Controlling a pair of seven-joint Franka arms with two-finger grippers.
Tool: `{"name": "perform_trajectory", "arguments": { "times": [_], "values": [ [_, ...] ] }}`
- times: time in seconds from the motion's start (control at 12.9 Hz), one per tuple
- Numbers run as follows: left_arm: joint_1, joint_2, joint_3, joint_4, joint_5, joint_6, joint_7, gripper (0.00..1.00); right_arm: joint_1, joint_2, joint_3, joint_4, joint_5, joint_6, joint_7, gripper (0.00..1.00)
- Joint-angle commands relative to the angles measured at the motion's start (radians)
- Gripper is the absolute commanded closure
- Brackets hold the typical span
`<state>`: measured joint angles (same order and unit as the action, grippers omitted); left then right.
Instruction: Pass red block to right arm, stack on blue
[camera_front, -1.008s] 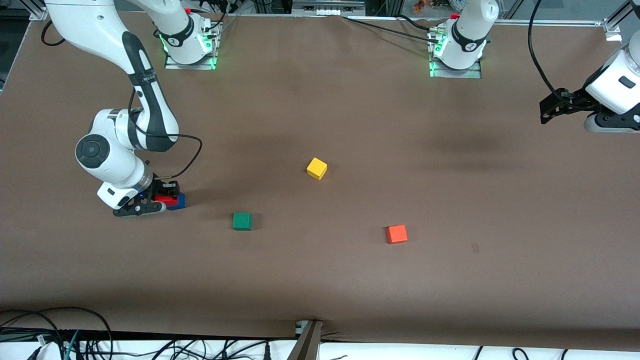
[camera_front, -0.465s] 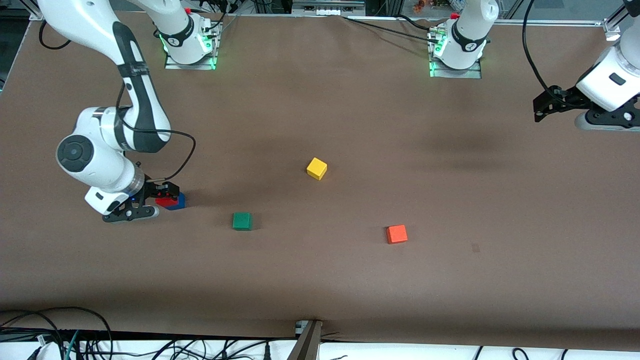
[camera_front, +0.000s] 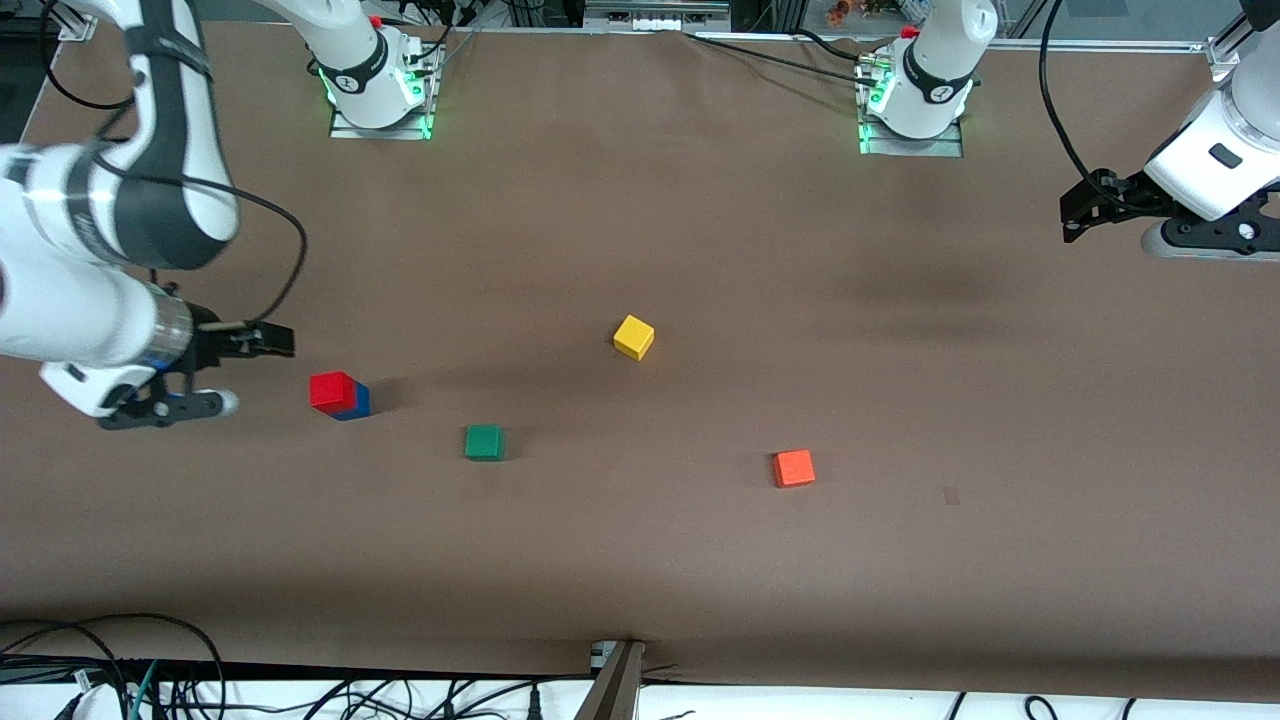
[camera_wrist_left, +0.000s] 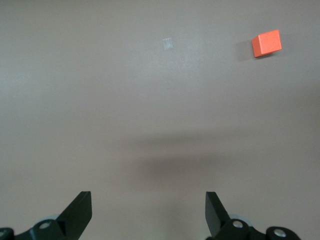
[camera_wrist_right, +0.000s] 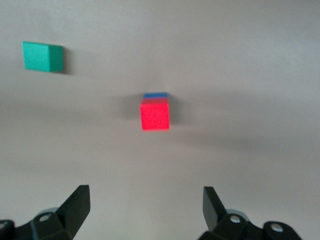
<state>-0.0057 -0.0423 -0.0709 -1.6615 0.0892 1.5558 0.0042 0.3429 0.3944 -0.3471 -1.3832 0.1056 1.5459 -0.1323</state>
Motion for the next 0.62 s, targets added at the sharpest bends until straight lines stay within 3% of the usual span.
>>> {"name": "perform_trajectory", "arguments": {
  "times": [0.0, 0.16, 0.23, 0.39, 0.54],
  "values": [
    [0.001, 0.013, 0.0, 0.032, -0.016, -0.023, -0.007, 0.0, -0.007, 0.017, -0.03, 0.131, 0.005, -0.171, -0.001, 0.0],
    [0.001, 0.013, 0.0, 0.032, -0.016, -0.023, -0.007, 0.0, -0.021, -0.047, -0.021, 0.124, -0.01, -0.208, 0.043, 0.0],
    [0.003, 0.013, 0.0, 0.032, -0.016, -0.023, -0.007, 0.0, -0.048, -0.074, 0.014, 0.096, -0.026, -0.214, 0.072, 0.0],
    [0.003, 0.013, 0.0, 0.032, -0.016, -0.023, -0.007, 0.0, -0.163, -0.146, 0.161, 0.044, -0.094, -0.216, 0.092, 0.0],
    [0.003, 0.013, 0.0, 0.032, -0.016, -0.025, -0.007, 0.0, -0.232, -0.205, 0.255, -0.009, -0.129, -0.214, 0.158, 0.0]
  ]
}}
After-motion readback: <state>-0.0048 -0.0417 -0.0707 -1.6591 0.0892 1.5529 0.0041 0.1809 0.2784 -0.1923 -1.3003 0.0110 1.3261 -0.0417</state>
